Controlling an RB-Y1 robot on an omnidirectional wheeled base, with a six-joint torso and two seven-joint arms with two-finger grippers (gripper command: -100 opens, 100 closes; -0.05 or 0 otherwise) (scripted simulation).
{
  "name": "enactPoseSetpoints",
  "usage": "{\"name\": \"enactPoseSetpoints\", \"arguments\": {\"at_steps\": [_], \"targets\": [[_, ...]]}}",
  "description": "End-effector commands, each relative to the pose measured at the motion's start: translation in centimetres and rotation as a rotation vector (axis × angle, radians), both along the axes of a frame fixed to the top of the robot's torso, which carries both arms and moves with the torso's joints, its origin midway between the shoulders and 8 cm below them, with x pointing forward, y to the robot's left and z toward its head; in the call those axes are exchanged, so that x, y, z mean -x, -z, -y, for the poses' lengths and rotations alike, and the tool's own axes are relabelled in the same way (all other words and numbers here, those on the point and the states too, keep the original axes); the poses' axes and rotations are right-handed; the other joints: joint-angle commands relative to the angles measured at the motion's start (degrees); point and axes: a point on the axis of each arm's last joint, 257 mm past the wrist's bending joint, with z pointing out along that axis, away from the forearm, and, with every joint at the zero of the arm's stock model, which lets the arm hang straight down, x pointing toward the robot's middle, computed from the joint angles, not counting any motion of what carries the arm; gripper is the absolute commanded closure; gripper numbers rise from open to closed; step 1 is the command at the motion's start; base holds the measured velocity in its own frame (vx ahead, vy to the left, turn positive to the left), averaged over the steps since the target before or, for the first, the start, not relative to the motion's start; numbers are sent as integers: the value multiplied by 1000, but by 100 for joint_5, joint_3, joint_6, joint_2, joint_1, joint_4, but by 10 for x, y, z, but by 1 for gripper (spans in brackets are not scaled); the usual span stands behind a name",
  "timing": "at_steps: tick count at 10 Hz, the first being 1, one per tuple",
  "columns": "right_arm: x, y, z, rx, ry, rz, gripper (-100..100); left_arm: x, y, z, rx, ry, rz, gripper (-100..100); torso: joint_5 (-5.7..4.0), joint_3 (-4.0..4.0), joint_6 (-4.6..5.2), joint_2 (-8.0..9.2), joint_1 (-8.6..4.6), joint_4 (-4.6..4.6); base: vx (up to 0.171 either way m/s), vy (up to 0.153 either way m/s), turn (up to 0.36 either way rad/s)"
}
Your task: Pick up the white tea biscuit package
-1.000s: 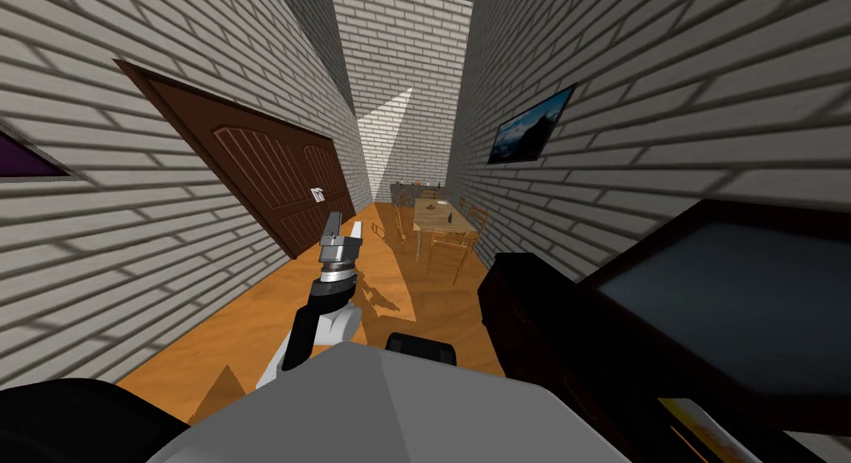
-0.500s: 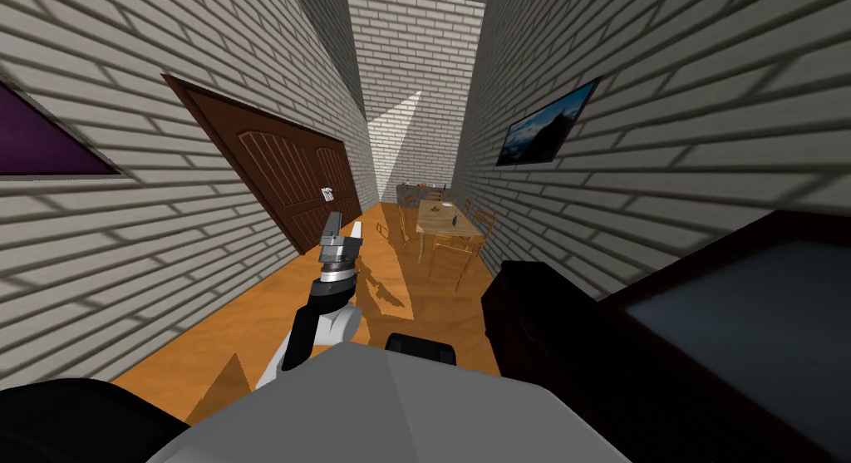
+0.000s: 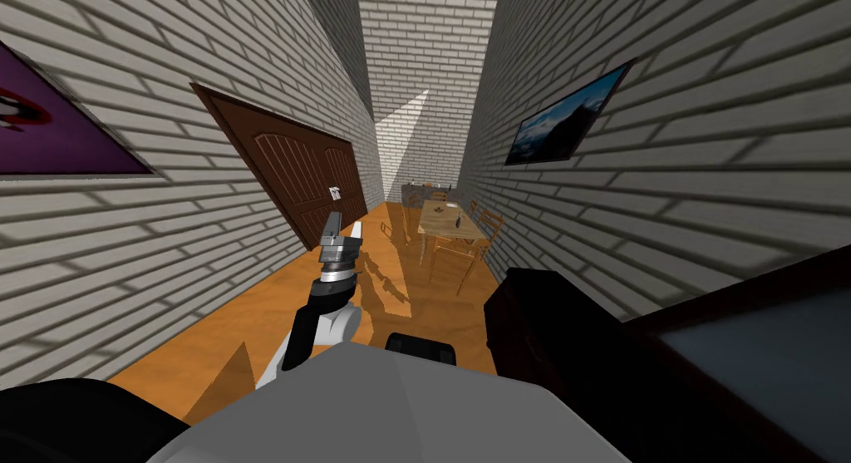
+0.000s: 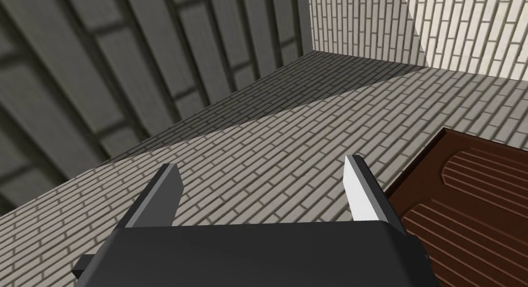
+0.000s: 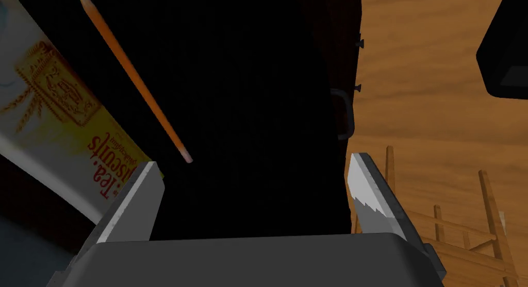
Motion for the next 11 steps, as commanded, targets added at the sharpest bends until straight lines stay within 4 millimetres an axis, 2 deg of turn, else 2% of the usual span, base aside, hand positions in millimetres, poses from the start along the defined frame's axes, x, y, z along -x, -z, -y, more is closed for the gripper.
{"name": "enactPoseSetpoints", "arguments": {"at_steps": [1,2,3,4,5,6,7,8,9,11], "targets": [[7,-9,8,19,-5,-22,-100,0,0,0,0,0,0,0,0,0,0,0,0,0,95,-129,106],[8,-10,8,20,-4,-23,-100,0,0,0,0,0,0,0,-3,-1,6,-2,2,-1,56,-61,-12],[20,-28,29,64,-14,-72,-100,0,0,0,0,0,0,0,0,5,9,9,23,2,127,-192,176],[20,-28,29,64,-14,-72,-100,0,0,0,0,0,0,0,-4,-5,0,-10,-18,-2,113,-203,177],[25,-38,39,86,-20,-96,-100,0,0,0,0,0,0,0,-9,-7,2,-11,-24,-3,81,-209,129],[11,-22,19,33,-39,-67,-100,0,0,0,0,0,0,0,-8,-3,3,-4,-29,-2,65,-176,73],[4,-17,15,24,-45,-55,-100,0,0,0,0,0,0,0,-12,1,5,2,-17,1,31,-75,2],[25,-38,39,86,-20,-96,-100,0,0,0,0,0,0,0,-6,7,7,13,14,3,7,-5,-5],[10,-25,25,48,-36,-67,-100,0,0,0,0,0,0,0,8,14,12,26,46,5,-8,16,-19],[23,-35,37,80,-22,-91,-100,0,0,0,0,0,0,0,9,20,10,36,63,8,-10,17,1]]}}
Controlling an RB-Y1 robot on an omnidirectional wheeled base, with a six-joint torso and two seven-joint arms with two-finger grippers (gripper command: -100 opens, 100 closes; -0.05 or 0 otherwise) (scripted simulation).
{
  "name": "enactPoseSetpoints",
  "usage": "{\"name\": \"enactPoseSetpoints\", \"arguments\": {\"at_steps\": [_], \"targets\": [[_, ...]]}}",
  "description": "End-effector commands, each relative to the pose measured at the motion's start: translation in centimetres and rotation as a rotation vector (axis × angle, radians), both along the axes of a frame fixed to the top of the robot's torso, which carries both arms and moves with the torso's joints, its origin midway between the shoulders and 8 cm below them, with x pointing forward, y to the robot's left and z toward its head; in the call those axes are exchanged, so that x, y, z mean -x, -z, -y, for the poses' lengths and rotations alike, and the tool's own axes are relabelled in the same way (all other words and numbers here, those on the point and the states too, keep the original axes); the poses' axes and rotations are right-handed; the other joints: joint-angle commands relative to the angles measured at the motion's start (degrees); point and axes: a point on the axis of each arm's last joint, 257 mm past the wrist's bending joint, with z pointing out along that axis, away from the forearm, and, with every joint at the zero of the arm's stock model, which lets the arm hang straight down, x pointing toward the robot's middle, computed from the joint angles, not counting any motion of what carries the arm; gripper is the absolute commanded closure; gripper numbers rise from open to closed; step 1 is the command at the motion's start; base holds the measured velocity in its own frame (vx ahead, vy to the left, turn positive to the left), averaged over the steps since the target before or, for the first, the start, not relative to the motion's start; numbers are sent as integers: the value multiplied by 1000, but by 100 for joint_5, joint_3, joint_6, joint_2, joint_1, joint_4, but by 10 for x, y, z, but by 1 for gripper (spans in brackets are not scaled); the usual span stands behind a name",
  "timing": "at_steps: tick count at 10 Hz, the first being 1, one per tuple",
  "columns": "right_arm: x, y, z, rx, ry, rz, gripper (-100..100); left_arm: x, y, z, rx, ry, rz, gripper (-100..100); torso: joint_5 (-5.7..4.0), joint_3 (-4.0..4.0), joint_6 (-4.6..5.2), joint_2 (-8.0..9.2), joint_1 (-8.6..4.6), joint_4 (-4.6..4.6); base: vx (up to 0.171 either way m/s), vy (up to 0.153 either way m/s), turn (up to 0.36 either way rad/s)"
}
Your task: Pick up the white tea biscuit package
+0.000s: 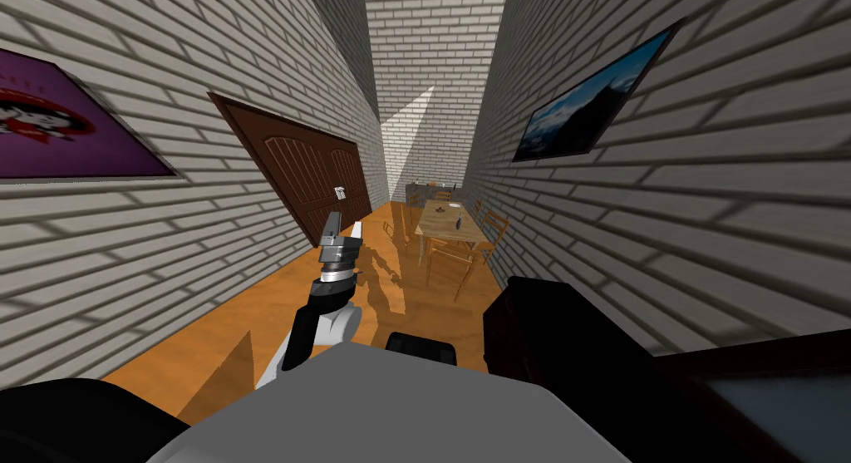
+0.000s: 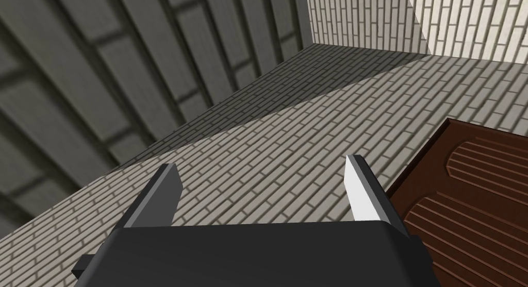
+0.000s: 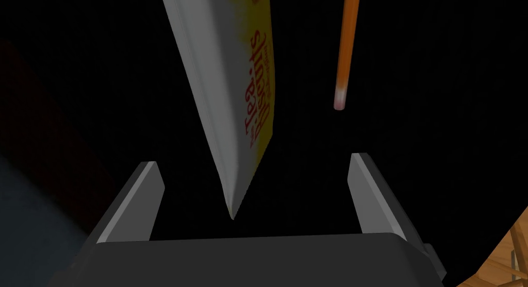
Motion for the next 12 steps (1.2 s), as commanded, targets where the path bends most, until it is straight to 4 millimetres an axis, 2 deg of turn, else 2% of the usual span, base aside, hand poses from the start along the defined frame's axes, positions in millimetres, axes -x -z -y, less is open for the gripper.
{"name": "enactPoseSetpoints", "arguments": {"at_steps": [1,2,3,5,7,8,10,12], "targets": [[0,0,0,0,0,0,-100,0,0,0,0,0,0,0,0,0,0,0,0,0,0,0,0],[1,-1,0,1,0,-1,0,0,0,0,0,0,0,0,-1,-1,-1,-2,-3,0,0,0,0],[4,-2,4,18,9,-11,-100,0,0,0,0,0,0,0,-2,-1,-1,-2,-4,0,-19,-18,-3],[-2,3,-2,2,2,0,-100,0,0,0,0,0,0,0,-4,2,-1,3,-14,1,-13,-19,0],[3,-1,3,24,12,-14,-100,0,0,0,0,0,0,0,-3,-1,-1,-2,-8,0,-6,-13,-1],[-6,7,-5,3,3,1,-100,0,0,0,0,0,0,0,-2,0,0,1,-12,0,-18,-24,-1],[0,1,1,29,14,-15,-100,0,0,0,0,0,0,0,-4,1,-1,1,-11,1,-12,-17,0],[-10,10,-8,4,4,2,-100,0,0,0,0,0,0,0,-4,2,-1,3,-14,1,-15,-19,0]]}}
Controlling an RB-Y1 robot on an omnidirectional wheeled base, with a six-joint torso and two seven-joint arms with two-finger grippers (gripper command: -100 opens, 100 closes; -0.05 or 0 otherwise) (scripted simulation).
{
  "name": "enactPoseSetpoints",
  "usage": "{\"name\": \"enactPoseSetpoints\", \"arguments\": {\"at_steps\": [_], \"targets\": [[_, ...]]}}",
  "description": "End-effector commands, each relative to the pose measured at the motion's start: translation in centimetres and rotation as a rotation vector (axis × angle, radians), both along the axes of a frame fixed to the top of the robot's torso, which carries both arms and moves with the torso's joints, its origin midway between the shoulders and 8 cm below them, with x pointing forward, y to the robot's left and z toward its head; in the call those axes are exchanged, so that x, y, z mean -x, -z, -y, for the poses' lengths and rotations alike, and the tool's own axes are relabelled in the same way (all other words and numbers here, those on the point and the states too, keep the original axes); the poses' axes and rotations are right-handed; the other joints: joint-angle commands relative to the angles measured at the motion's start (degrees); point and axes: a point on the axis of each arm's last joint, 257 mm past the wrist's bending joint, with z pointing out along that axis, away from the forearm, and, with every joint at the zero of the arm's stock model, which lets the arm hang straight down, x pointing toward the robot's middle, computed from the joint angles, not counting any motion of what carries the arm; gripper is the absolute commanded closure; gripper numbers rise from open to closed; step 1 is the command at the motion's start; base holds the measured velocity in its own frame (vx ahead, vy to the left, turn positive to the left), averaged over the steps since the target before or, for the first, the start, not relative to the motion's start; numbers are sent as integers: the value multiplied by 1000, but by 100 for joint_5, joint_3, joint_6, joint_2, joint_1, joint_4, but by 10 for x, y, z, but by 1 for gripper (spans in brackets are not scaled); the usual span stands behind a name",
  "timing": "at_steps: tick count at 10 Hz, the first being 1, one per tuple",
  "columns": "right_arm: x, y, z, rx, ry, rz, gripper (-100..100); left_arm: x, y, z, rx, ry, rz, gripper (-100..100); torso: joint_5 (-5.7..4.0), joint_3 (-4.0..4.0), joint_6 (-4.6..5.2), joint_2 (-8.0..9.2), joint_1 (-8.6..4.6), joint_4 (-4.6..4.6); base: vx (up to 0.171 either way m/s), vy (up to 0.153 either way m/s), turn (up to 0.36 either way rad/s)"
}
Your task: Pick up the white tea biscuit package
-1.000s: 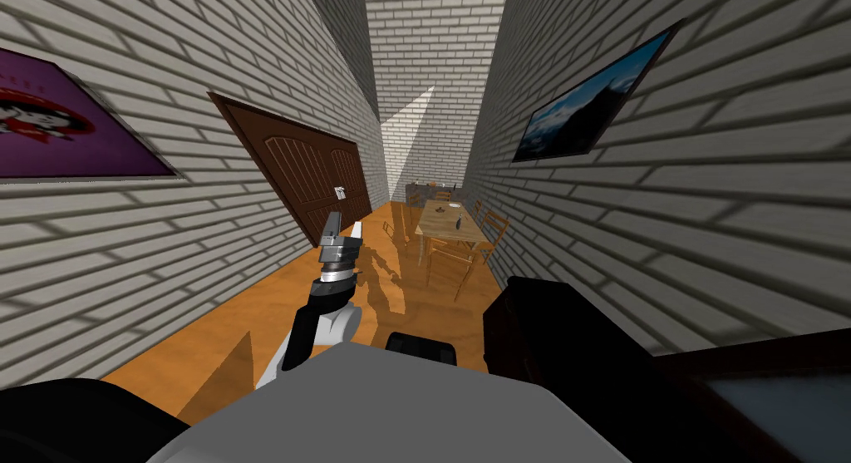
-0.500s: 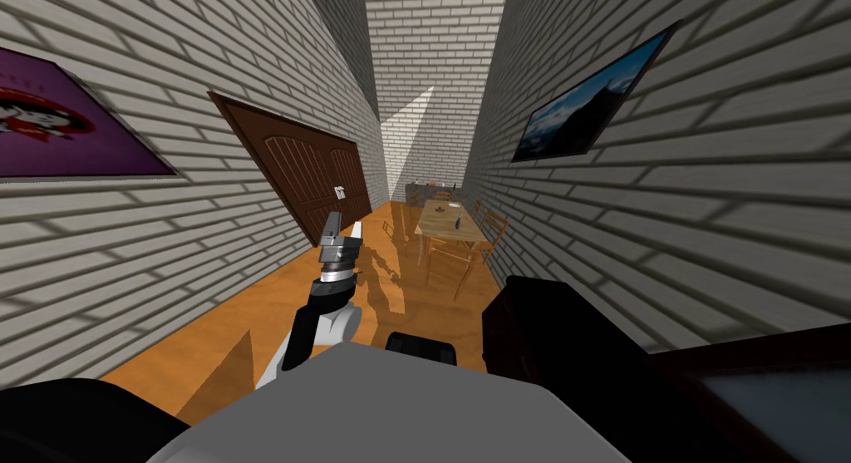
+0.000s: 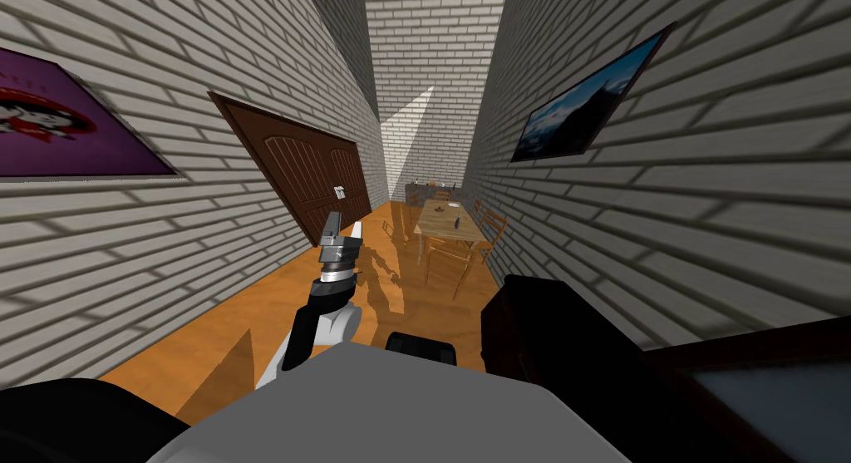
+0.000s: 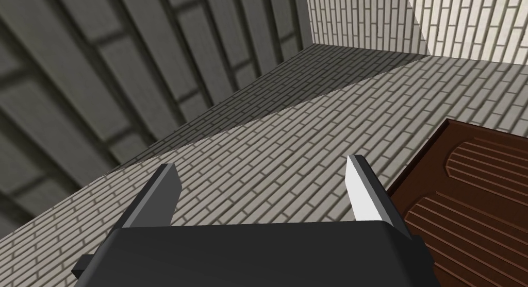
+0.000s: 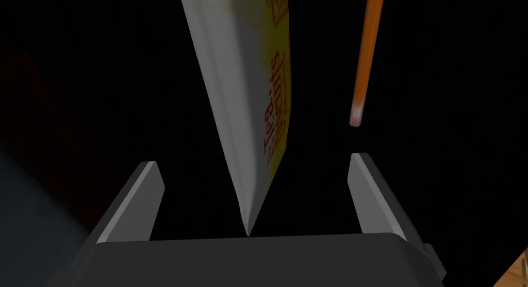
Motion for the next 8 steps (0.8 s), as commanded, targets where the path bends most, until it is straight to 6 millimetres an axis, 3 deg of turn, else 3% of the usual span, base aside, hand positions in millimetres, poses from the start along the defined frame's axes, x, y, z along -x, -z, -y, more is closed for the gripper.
{"name": "enactPoseSetpoints", "arguments": {"at_steps": [1,3,4,5,7,8], "targets": [[3,-4,4,20,8,-14,-100,0,0,0,0,0,0,0,0,0,0,0,0,0,-16,-22,-3],[-10,6,-7,-9,-4,7,-100,0,0,0,0,0,0,0,-1,1,0,1,-3,0,-12,-18,0],[-3,0,-1,19,7,-13,-100,0,0,0,0,0,0,0,0,-1,-1,-2,0,0,-15,-22,1],[-14,8,-11,-7,-4,6,-100,0,0,0,0,0,0,0,2,0,1,1,-2,-1,-17,-26,-2],[-11,4,-8,13,4,-8,-100,0,0,0,0,0,0,0,1,-1,0,-1,1,0,-10,-18,-1],[-20,10,-17,-8,-5,7,-100,0,0,0,0,0,0,0,1,0,0,0,-3,-1,-17,-26,-1]]}}
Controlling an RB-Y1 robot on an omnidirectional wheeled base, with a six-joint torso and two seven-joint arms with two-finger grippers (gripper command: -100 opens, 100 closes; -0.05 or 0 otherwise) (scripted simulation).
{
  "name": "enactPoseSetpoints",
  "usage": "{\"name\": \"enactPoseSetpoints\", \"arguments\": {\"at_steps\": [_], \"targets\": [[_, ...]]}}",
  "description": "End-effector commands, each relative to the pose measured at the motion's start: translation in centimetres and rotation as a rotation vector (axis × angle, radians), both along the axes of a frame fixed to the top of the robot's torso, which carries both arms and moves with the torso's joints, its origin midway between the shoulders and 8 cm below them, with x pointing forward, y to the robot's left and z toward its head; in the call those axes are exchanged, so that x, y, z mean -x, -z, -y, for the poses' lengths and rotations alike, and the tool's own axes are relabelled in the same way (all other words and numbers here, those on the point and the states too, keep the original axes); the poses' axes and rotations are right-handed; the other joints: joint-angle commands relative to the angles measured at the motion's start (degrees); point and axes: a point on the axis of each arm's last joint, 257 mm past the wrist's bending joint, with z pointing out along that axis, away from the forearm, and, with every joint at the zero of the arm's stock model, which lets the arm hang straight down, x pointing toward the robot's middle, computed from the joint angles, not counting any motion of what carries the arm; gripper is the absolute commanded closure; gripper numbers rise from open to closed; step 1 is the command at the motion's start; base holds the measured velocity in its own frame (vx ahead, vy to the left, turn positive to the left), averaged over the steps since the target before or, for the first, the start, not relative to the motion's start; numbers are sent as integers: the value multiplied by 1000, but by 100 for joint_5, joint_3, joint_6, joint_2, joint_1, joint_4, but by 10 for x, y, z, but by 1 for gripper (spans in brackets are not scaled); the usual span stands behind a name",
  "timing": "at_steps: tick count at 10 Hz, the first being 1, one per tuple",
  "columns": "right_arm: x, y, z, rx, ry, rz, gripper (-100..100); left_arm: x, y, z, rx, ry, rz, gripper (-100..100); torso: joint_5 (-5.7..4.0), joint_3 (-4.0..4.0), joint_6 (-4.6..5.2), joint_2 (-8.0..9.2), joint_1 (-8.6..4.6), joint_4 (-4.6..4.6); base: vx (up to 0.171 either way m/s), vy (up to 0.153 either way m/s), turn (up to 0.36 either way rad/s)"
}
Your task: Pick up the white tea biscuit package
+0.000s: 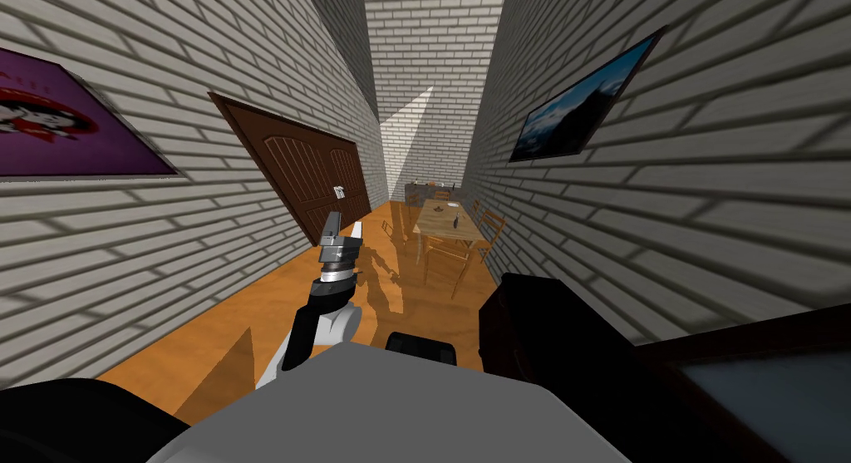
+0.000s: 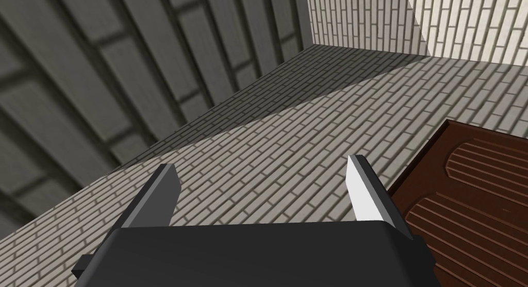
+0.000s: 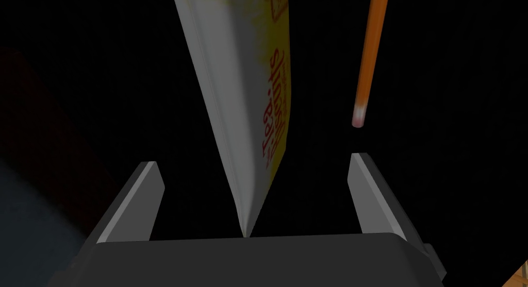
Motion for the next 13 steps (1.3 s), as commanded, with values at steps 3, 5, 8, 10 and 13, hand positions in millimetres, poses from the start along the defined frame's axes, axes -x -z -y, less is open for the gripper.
{"name": "enactPoseSetpoints", "arguments": {"at_steps": [3,5,8,10,13], "targets": [[-5,-1,-4,18,4,-14,-100,0,0,0,0,0,0,0,0,1,0,2,0,0,-22,-30,-1],[-15,6,-14,-6,-5,3,-100,0,0,0,0,0,0,0,-1,2,0,3,-2,1,-16,-18,1],[-14,-1,-13,21,1,-21,-100,0,0,0,0,0,0,0,0,0,0,-1,2,0,-17,-22,-2],[-27,7,-28,-9,-11,0,-100,0,0,0,0,0,0,0,0,1,0,2,0,1,-14,-21,0],[-23,6,-26,-1,-8,-6,100,0,0,0,0,0,0,0,2,-3,1,-5,8,-1,-1,-5,1]]}}
